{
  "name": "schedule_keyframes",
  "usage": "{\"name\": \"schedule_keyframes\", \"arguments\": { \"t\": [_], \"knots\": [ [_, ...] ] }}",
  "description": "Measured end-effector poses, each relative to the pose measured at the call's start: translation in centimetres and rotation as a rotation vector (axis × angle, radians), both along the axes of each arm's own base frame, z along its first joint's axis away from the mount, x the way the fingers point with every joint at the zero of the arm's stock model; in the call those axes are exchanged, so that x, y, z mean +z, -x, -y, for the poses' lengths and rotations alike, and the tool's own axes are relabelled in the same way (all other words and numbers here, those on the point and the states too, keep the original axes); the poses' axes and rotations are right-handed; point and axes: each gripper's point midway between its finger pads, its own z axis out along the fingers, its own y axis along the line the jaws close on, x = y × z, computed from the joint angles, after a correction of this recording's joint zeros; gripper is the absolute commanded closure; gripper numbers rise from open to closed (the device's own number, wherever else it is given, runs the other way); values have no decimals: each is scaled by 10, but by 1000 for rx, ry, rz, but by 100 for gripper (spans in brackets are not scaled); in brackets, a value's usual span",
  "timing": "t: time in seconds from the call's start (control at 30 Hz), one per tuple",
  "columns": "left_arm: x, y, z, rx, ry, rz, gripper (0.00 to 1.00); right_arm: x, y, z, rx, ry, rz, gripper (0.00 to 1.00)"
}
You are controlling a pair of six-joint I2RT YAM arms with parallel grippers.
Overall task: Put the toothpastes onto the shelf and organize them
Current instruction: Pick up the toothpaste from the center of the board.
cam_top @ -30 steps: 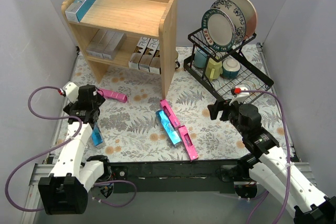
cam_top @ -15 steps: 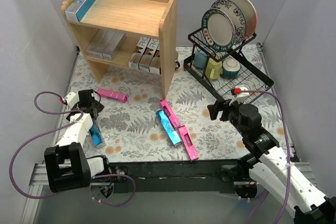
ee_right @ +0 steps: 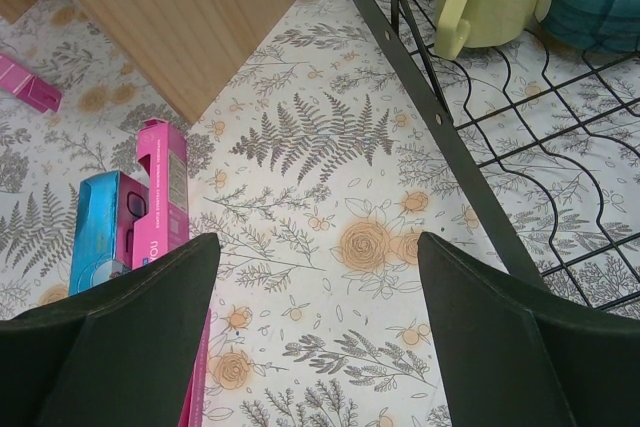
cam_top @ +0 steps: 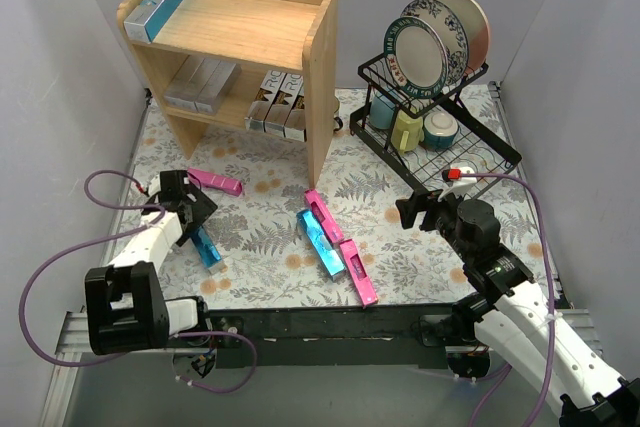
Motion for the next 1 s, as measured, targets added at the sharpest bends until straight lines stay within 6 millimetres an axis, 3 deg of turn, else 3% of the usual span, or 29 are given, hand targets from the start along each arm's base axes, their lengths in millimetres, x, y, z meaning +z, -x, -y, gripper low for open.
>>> {"name": "schedule_keyframes", "arguments": {
  "t": [0.17, 0.43, 0.7, 1.0],
  "knots": [
    [-6, 0, 31, -87, 19, -37, 24, -1, 0, 0, 0, 2, -4, 12],
    [-2, 4, 82, -181, 59, -34, 21, -6, -1, -1, 0, 11, -19, 12],
    [17, 25, 104, -152, 97, 33, 19, -6, -2, -1, 0, 12, -21, 12],
    [-11, 64, 127, -157, 108, -74, 21, -6, -2, -1, -1, 11, -19, 12]
  ]
}}
